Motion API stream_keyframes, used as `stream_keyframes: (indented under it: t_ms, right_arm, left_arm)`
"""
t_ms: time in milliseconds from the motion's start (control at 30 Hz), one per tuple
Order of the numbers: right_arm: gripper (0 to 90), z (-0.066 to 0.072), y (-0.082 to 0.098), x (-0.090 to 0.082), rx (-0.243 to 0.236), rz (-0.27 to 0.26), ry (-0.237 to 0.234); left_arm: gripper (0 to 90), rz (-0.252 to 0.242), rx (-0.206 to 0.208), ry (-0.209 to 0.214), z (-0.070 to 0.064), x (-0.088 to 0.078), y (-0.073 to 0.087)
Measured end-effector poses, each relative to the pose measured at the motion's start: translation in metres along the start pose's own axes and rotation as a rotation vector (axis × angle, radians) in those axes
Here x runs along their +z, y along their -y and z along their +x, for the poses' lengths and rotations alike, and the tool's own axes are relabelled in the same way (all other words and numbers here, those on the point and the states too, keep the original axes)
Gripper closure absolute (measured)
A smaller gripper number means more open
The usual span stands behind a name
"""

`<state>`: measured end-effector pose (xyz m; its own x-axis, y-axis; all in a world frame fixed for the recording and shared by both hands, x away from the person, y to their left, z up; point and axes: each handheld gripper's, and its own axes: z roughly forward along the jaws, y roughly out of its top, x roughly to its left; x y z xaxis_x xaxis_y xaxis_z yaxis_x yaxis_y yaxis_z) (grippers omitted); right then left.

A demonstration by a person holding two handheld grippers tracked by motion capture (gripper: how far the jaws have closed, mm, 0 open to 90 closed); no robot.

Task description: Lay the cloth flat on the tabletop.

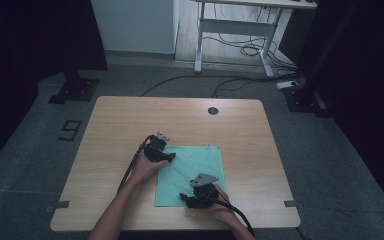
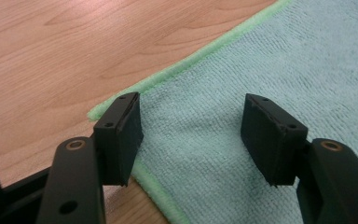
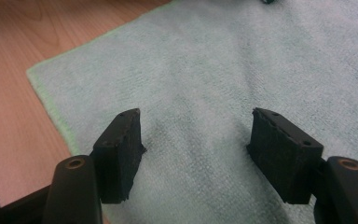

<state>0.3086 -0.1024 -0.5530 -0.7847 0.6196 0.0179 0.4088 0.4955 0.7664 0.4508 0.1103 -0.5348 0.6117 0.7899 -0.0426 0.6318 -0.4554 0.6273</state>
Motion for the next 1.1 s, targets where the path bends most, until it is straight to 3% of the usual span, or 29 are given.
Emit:
stream_keyframes:
  t_ms: [400, 533, 800, 967, 1033, 1100]
  right_arm:
    - [34.6, 0.004, 0.004, -0.005, -0.014, -0.001, -0.021]
    - [34.6, 0.002, 0.004, -0.005, 0.018, -0.009, -0.037]
    - [34.5, 0.005, 0.005, -0.006, 0.011, -0.008, -0.046]
    - [34.6, 0.001, 0.005, -0.006, 0.035, -0.012, -0.064]
    - [34.3, 0.000, 0.004, -0.007, 0.041, -0.021, -0.056]
    - [34.5, -0.002, 0.003, -0.010, 0.057, -0.056, -0.052]
  left_arm:
    - [38.7, -0.002, -0.008, 0.001, 0.000, 0.000, 0.001]
    - [38.8, -0.006, -0.016, 0.006, 0.001, -0.001, 0.001]
    - [39.2, -0.012, -0.020, 0.013, 0.001, -0.004, 0.006]
    - [38.8, 0.000, -0.030, 0.022, 0.004, -0.008, 0.006]
    - [38.8, -0.015, -0.019, -0.006, 0.006, -0.011, 0.008]
    - [38.3, -0.056, -0.033, 0.000, 0.012, -0.022, 0.009]
